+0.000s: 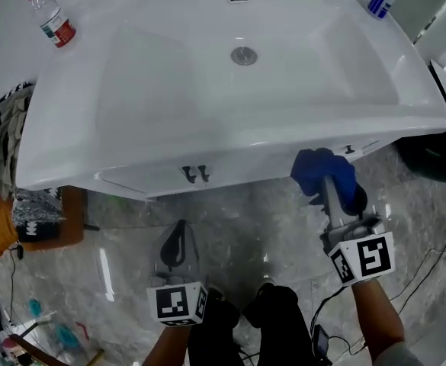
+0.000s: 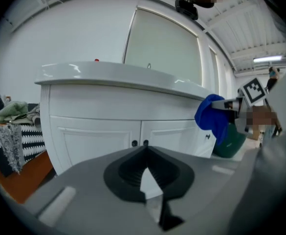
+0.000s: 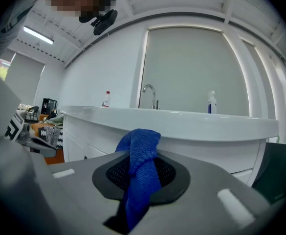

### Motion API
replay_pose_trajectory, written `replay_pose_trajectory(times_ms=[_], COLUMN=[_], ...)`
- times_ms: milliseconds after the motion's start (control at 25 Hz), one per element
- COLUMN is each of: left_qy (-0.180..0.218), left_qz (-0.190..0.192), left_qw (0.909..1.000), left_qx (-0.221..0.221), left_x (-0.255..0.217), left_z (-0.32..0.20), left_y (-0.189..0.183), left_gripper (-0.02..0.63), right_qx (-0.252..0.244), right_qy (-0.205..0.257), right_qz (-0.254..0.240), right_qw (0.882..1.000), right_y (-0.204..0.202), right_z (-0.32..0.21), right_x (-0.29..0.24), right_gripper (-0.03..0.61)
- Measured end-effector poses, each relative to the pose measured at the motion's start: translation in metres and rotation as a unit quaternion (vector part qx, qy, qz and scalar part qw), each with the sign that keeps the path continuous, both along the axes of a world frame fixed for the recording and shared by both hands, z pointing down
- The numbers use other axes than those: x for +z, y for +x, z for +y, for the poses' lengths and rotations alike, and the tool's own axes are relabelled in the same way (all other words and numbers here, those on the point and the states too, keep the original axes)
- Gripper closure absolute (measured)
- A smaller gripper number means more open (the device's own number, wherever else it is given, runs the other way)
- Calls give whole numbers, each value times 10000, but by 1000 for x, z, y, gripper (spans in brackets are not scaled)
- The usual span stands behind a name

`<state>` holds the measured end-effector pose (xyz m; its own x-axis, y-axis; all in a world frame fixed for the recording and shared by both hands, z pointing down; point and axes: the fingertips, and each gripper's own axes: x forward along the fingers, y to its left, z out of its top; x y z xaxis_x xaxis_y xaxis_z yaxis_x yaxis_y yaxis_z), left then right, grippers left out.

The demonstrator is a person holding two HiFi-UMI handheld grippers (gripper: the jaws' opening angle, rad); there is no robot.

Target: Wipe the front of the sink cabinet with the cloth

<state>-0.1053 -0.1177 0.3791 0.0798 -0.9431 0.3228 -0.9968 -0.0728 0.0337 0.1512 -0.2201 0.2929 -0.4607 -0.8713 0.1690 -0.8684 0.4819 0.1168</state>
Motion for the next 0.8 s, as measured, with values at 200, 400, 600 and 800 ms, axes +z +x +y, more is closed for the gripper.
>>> replay_pose_trajectory(times_ms=[200, 400, 600, 800], left_qy=[407, 819, 1030, 918], left_qz=[-167, -245, -158, -296], left_qw=[9989, 9963, 9945, 9951], left_qx=[137, 75, 35, 194], left_x=[60, 128, 198, 236], left_z=[-32, -52, -65, -63], left_y=[-2, -12, -16, -16], left_gripper=[604, 603, 603, 603], right_qx=[74, 399, 679, 799], right_qy=[705, 1642, 2319, 2477], right_qz=[50, 484, 395, 26], right_qw=[9975, 9844, 9696, 9655], right_y=[4, 9, 9, 7], right_z=[-26, -45, -50, -50], right_x=[24, 52, 70, 74], right_gripper=[522, 522, 522, 522])
